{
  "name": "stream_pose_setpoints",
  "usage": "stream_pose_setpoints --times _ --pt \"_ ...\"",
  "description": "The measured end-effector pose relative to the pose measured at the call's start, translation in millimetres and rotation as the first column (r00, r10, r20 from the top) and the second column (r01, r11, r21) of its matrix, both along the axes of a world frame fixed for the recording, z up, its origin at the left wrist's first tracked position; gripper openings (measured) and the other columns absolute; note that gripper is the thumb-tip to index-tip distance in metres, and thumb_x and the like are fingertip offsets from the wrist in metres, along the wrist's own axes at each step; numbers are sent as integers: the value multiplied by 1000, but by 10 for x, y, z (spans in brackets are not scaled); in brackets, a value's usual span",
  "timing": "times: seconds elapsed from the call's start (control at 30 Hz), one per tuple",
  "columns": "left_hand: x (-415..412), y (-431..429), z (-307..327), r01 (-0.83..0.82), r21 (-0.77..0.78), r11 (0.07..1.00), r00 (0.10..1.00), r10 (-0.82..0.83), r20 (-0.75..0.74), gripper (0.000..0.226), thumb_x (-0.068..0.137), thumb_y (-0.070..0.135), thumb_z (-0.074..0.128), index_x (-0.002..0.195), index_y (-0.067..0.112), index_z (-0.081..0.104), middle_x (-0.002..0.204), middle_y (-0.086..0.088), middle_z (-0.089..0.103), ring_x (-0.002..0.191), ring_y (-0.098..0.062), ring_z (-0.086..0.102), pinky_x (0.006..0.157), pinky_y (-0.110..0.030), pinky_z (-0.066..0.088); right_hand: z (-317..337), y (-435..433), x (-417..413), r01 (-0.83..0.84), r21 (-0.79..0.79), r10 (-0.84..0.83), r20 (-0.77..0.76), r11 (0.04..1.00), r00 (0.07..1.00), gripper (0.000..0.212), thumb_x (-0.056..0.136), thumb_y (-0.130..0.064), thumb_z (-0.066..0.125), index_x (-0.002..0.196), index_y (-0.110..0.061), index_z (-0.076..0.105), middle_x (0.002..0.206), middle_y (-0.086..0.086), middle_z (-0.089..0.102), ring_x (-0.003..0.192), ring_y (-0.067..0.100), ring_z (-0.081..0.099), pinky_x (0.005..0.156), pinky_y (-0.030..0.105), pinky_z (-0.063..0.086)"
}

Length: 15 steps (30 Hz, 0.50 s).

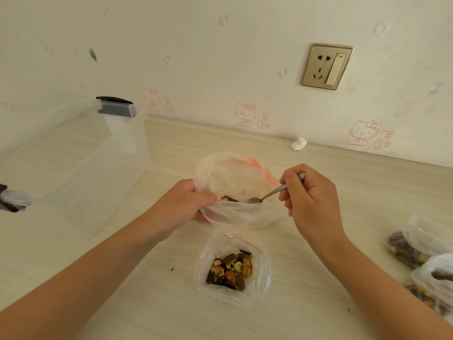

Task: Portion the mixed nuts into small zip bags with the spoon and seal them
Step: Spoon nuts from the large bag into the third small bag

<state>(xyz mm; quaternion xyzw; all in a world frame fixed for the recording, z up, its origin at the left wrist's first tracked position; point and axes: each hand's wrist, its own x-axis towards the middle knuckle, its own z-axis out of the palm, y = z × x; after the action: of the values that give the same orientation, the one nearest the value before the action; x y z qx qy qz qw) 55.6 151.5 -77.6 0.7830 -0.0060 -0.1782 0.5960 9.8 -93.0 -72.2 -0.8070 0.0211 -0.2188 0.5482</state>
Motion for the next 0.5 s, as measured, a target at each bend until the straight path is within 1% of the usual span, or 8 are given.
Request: stream_pose_setpoints --times 0.07,0.13,0.23,0.3,0.33,0.43,0.5 --pt "2 -7 11 -9 -17 1000 999 10 32 11 98 14 68 105 14 77 98 -3 82 94 -23 79 84 -41 64 2 -18 3 27 1 -27 20 1000 999 31 104 -24 51 79 -33 66 67 -3 69 57 8 60 56 37 49" --pt "0 -4 15 -20 -69 997 999 22 39 10 98 13 68 98 14 78 95 -4 82 93 -24 79 79 -36 65 5 -40 10 46 -1 -46 28 999 999 31 104 -25 50 79 -33 66 67 -5 69 58 8 61 57 37 49" --pt "-24 -10 40 -9 -120 993 997 19 77 17 98 11 67 91 15 81 97 -3 82 94 -20 78 73 -25 62 -24 -7 8 14 -10 -14 -21 1000 1000 31 104 -24 51 78 -31 67 67 -4 70 55 8 59 55 35 49" --pt "-33 -12 54 36 -152 988 996 -23 82 20 99 13 65 92 16 84 104 -3 81 100 -17 77 77 -22 60 -51 24 8 -10 14 11 -61 1000 998 30 104 -22 51 79 -28 68 68 -2 71 53 10 59 53 33 48" --pt "-36 -11 54 63 -177 982 996 -51 73 20 100 15 65 95 15 84 109 -5 80 104 -19 76 81 -24 59 -56 29 13 -14 28 16 -73 1000 997 30 104 -21 51 80 -26 69 68 -1 72 52 10 59 51 32 48" --pt "-49 2 20 136 -292 947 991 -135 24 23 103 16 61 112 3 78 121 -16 76 118 -29 71 97 -37 57 -68 11 28 -23 80 30 -98 997 995 29 104 -18 51 82 -19 70 68 1 72 49 12 57 45 27 48" --pt "-60 1 -2 148 -393 908 985 -170 -21 24 101 15 63 115 0 75 125 -20 73 122 -32 69 102 -43 57 -84 6 39 -27 119 40 -105 993 994 29 104 -15 51 83 -16 71 68 4 72 49 14 57 43 26 47"
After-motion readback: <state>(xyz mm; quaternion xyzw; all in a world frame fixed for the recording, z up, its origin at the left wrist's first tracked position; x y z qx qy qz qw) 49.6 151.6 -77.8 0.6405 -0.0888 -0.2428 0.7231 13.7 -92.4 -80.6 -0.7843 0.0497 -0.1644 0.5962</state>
